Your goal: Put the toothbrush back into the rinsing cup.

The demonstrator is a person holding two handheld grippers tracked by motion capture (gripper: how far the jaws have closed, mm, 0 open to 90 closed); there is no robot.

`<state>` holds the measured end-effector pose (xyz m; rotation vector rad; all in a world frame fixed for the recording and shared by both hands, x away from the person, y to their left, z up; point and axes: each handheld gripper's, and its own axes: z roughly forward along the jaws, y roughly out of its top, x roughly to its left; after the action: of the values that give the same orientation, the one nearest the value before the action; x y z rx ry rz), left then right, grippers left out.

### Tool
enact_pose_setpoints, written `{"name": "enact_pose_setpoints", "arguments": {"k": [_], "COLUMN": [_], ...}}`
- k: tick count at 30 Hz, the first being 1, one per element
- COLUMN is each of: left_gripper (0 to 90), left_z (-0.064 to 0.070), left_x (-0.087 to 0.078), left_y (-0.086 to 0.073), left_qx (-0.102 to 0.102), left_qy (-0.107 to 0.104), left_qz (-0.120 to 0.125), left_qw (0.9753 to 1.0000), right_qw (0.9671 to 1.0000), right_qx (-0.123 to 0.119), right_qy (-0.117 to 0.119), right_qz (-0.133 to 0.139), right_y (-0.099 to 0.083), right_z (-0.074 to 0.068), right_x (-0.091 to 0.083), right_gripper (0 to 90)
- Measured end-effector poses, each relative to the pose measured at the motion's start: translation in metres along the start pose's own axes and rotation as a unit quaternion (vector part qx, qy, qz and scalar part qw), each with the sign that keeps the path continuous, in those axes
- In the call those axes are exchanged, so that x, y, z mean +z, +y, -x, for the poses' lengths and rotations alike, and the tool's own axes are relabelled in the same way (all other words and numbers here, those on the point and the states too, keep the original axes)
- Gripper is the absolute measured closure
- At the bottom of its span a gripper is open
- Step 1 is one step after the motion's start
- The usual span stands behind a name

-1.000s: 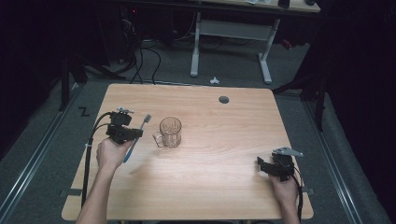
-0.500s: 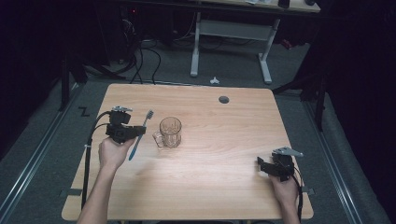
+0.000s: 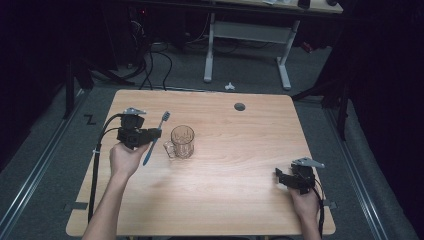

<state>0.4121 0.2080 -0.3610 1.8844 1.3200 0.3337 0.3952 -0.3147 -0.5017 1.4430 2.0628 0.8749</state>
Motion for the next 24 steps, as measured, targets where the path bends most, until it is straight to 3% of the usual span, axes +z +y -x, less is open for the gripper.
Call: {"name": "enact_pose_setpoints", "arguments": {"k": [11, 15, 24], "left_gripper": [79.7, 79.7, 79.7], "left_z": [0.016, 0.018, 0.019], "left_x": [0.005, 0.011, 0.027], "left_y": [0.022, 0.028, 0.033], "left_qx": [0.007, 0.016, 0.009], "left_qy": [-0.022, -0.014, -0.023], "left_qz": [0.049, 0.058, 0.073], "left_qw": [0.9985, 0.9981, 0.997], "right_qw": [1.0, 1.0, 1.0], "right_qx": [0.0, 0.0, 0.001], "right_qy": [0.0, 0.001, 0.001], "right_qz": [0.0, 0.0, 0.0], "right_y": [0.0, 0.0, 0.0], "right_z": [0.0, 0.0, 0.0], "right_x": [0.0, 0.0, 0.0], "right_gripper": [30.5, 30.5, 30.6]}}
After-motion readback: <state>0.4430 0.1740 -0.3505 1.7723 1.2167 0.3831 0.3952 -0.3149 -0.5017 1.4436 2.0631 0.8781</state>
